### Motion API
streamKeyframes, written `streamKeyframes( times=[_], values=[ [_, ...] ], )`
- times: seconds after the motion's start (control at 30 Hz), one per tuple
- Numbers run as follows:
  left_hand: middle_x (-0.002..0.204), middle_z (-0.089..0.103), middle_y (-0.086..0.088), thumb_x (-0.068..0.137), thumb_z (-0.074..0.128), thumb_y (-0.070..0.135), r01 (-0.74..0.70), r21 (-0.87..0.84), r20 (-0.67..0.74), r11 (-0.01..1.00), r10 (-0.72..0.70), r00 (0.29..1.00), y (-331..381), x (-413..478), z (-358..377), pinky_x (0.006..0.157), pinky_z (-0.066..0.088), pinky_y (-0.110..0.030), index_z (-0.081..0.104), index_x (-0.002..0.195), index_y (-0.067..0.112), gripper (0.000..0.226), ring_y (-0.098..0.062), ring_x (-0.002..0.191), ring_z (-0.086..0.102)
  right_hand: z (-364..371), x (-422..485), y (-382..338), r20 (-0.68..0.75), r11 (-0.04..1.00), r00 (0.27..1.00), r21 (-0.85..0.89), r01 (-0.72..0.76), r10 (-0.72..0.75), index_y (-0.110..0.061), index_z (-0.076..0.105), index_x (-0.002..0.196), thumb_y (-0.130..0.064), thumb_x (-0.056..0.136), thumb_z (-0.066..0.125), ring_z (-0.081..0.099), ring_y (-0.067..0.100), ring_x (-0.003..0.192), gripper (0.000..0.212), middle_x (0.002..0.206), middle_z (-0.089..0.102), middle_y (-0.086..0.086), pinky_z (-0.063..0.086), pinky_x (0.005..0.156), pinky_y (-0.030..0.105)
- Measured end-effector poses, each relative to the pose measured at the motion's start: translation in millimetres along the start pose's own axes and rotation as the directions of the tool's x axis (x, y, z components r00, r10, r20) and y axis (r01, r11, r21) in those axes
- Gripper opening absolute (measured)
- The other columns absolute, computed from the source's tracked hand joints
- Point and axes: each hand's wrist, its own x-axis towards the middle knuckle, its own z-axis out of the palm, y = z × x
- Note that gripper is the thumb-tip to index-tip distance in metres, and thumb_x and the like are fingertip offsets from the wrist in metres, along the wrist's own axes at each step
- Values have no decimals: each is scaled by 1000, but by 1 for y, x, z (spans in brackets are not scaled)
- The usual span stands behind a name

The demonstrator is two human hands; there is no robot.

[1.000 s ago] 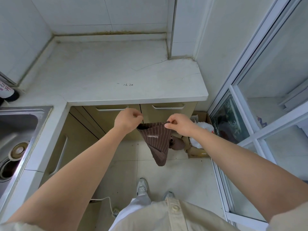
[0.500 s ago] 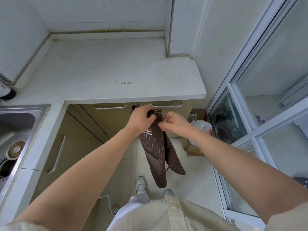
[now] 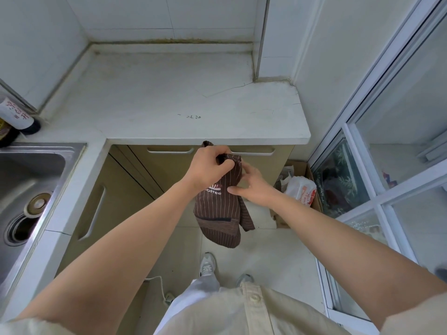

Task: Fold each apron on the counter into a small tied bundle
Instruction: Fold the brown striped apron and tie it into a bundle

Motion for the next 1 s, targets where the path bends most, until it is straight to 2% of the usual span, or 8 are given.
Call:
streamKeyframes(
  times=[0.07,0.17,0.27,0.47,0.57,0.67,0.87,1.0],
  values=[
    [61,58,-4,77,52,24,-25,-25,-12,999,25,1000,4,-2,-4,54,41,-30,59,69,17,13,-12,57,48,6,7,-4,25,997,999,-80,-22,24,-19,58,130,-40,86,71,28,25,142,51,152,37,0,28,115,50],
    [61,55,-5,77,52,19,-20,-108,-85,994,11,996,5,-7,-17,55,41,-30,59,68,18,11,-13,57,48,13,18,-6,26,946,998,-322,-44,55,-13,67,100,-46,88,66,60,28,105,35,106,67,6,49,88,41],
    [59,52,-1,80,52,15,0,-148,-198,989,-30,980,-5,-13,-36,54,37,-28,59,71,13,11,-12,55,45,11,22,-2,3,931,999,-363,-42,46,-12,55,66,-47,86,68,58,25,69,42,68,59,3,37,58,32],
    [68,61,-13,83,53,18,143,-200,-448,969,-221,866,-51,-8,-69,53,40,-34,60,78,13,10,-21,57,50,10,28,-33,104,994,994,-98,40,-30,-20,55,66,-44,82,74,56,10,68,35,75,61,-4,40,62,25],
    [70,62,-7,86,53,18,187,-238,-495,953,-285,821,-68,6,-85,57,43,-32,60,81,13,9,-15,60,52,12,39,-47,250,979,968,189,-79,29,-14,69,85,-55,88,62,70,11,85,41,90,74,-4,50,83,26],
    [73,63,-14,85,53,17,187,-243,-459,952,-282,842,-85,23,-100,57,44,-33,59,79,15,9,-18,62,54,17,59,-53,254,975,966,196,-105,53,-19,65,80,-47,95,55,66,11,88,33,88,72,-8,45,89,29],
    [66,58,-3,85,52,13,154,-201,-355,967,-218,909,-107,58,-124,57,41,-31,61,78,11,11,-13,58,47,30,105,-67,-121,999,992,37,-19,24,-9,67,93,-24,92,62,60,13,96,16,102,67,-2,42,79,25],
    [64,56,-8,78,50,23,132,-227,-275,965,-194,942,-121,74,-139,60,49,-39,60,73,16,13,-19,63,51,43,124,-75,-96,1000,995,-13,-15,14,-9,64,90,-19,86,64,59,17,94,10,100,63,0,47,83,32]
  ],
)
